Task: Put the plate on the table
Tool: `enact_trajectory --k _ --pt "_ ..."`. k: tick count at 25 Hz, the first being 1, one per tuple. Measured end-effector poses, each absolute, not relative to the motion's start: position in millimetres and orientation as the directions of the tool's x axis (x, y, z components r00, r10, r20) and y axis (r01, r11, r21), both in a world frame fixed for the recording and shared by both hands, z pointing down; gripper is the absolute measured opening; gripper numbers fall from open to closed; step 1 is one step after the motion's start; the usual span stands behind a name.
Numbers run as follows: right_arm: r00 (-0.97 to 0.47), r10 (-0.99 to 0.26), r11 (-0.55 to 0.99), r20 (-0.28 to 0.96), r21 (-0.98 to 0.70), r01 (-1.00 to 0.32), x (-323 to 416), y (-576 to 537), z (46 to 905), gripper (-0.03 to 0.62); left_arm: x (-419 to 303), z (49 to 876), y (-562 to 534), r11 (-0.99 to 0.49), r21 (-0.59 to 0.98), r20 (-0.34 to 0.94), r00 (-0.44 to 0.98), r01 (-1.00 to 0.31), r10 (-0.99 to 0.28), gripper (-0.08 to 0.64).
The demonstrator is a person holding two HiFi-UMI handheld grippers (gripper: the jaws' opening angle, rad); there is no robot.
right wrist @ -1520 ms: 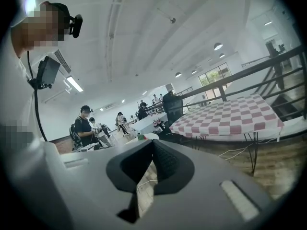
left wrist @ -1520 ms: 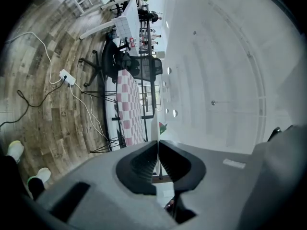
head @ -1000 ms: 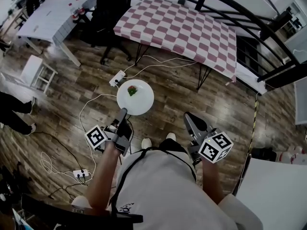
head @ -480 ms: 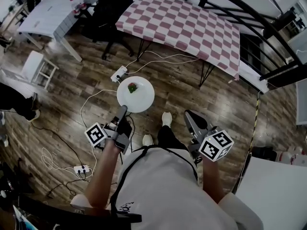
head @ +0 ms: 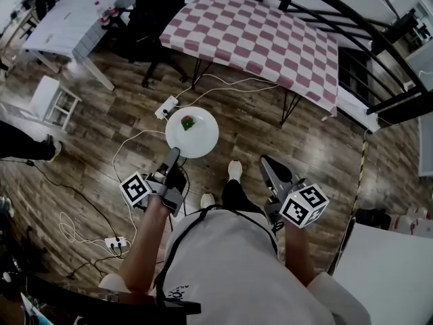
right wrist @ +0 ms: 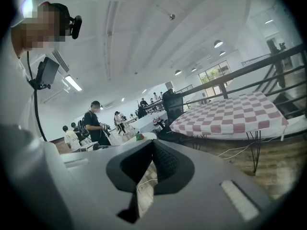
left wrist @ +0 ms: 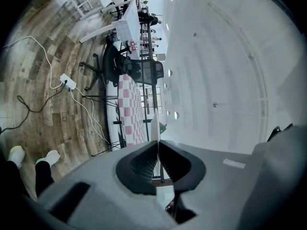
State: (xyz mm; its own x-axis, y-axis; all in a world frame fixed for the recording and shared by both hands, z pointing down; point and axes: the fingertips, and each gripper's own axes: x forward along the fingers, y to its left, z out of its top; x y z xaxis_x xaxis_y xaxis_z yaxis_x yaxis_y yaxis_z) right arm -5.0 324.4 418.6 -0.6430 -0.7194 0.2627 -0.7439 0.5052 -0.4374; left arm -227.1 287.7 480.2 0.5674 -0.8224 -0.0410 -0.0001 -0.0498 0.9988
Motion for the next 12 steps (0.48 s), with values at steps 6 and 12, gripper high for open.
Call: enact_trajectory --k 6,12 --pt "-0.653 -0.708 0.508 0.271 -0.448 -0.736 -1 288 422 0.009 -218 480 254 -0.043 0.999 -0.037 0.567 0.003 -0.823 0.02" --pt "-0.662 -0.693 0.509 0.285 -0.457 -0.729 1 248 419 0.009 -215 477 216 -0.026 1.0 -0.025 0.558 0.006 -0.829 0.02"
